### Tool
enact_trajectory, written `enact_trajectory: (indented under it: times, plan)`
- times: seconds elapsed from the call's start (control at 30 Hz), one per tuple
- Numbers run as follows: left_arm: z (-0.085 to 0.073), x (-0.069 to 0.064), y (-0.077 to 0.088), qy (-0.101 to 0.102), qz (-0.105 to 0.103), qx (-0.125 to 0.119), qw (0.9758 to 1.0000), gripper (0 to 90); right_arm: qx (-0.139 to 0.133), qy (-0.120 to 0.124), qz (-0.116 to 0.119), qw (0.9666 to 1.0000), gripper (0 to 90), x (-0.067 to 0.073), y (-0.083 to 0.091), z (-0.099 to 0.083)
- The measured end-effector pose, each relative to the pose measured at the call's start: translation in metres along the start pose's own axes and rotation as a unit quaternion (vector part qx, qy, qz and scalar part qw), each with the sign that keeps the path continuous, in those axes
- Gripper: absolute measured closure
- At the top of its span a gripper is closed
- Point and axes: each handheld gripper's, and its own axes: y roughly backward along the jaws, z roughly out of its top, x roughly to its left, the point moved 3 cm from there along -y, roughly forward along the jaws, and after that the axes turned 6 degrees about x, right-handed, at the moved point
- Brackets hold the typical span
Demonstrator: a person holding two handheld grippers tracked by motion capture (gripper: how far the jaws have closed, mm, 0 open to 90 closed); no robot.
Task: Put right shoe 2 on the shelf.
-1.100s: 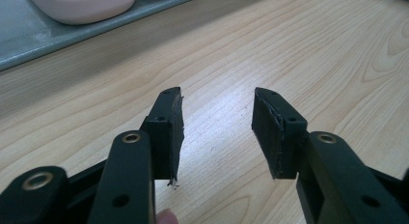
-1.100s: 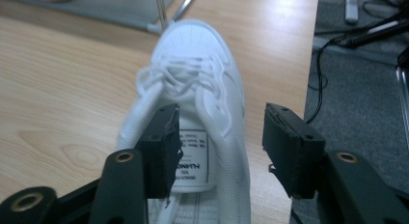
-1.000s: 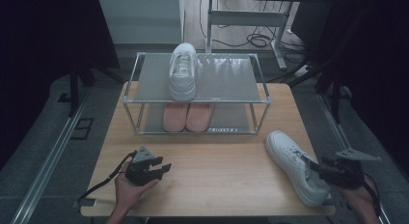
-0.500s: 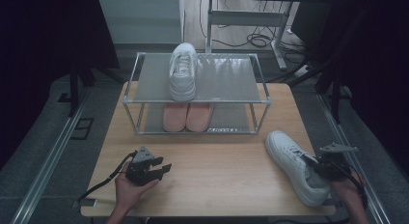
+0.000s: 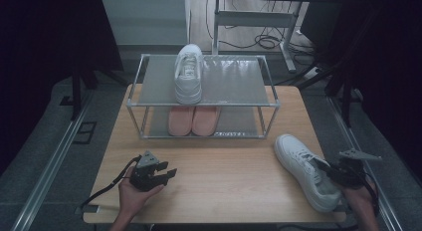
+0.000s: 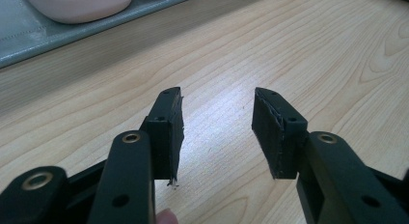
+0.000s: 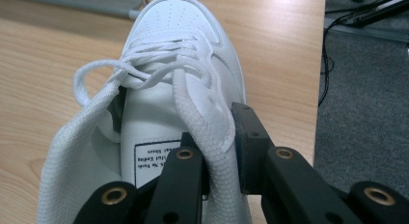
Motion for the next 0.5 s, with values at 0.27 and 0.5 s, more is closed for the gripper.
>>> enact_trajectory:
  times: [0.27, 0.5]
  plan:
    - [0.0, 0.001, 0.001, 0.0, 0.002, -0.002, 1.0, 55.0, -0.033, -0.011, 0.024, 0.9991, 82.5, 0.009, 0.018, 0.004]
    - [0.0, 0.001, 0.001, 0.0, 0.002, -0.001, 1.0, 54.9, -0.061, -0.001, 0.05, 0.9969, 82.5, 0.032, 0.032, 0.011]
